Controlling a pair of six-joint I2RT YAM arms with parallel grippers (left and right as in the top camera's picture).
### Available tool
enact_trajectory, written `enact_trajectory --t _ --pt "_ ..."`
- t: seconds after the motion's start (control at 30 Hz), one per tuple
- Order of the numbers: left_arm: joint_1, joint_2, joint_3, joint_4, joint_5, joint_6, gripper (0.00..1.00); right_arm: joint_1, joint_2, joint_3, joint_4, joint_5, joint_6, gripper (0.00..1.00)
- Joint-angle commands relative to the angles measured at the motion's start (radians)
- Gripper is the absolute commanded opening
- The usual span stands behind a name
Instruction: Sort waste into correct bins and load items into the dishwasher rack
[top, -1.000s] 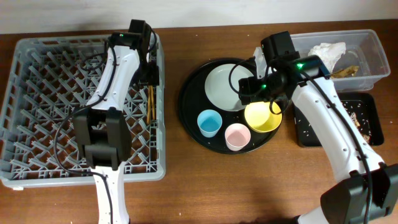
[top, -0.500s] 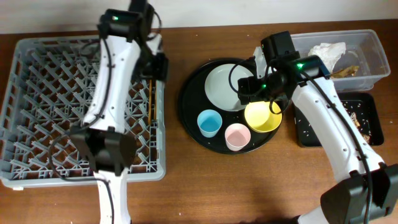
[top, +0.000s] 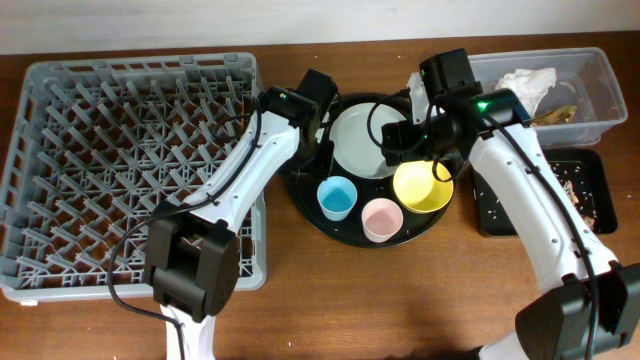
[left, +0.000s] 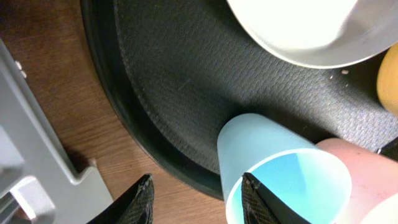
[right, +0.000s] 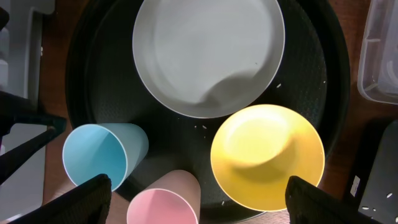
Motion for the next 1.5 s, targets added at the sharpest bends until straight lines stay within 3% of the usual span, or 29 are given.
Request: enact_trajectory --t 0.0,0.47,0.67,0.8,0.87,1.03,1.13,1.17,1.2,1.37,1.47 --pt "-0.008 -0.010 -0.008 0.014 0.028 -0.010 0.45 0.006 -0.004 0.018 0.000 0.001 -0.002 0.91" --pt "0.020 0.031 -0.007 0.004 0.037 0.103 0.39 0.006 -0.003 0.016 0.001 -0.076 -0.002 0.90" --pt "0.186 0.010 0.035 0.000 0.257 0.232 0.38 0.067 0.017 -0.048 0.058 -0.161 0.002 0.81" --pt "0.239 -0.040 0.064 0.003 0.272 0.260 0.39 0.152 0.107 -0.051 0.084 -0.156 0.009 0.66" --pt "0.259 -0.044 0.064 0.000 0.273 0.259 0.39 0.177 0.174 -0.051 0.095 -0.153 0.009 0.53" --pt "0.275 -0.044 0.064 0.002 0.272 0.259 0.39 0.177 0.274 -0.051 0.087 -0.153 0.009 0.43" --pt "0.275 -0.044 0.064 0.005 0.272 0.259 0.39 0.177 0.286 -0.051 0.091 -0.152 0.009 0.21" --pt "0.275 -0.044 0.064 0.005 0.272 0.259 0.39 0.177 0.286 -0.051 0.091 -0.151 0.009 0.08" --pt "0.276 -0.044 0.064 0.006 0.268 0.259 0.39 0.177 0.286 -0.051 0.091 -0.149 0.009 0.04" --pt "0.282 -0.044 0.064 0.005 0.290 0.259 0.39 0.173 0.275 -0.021 0.090 -0.221 0.008 0.04" --pt "0.341 -0.046 0.075 0.006 0.595 0.348 0.39 0.110 0.184 0.040 0.083 -0.430 -0.051 0.04"
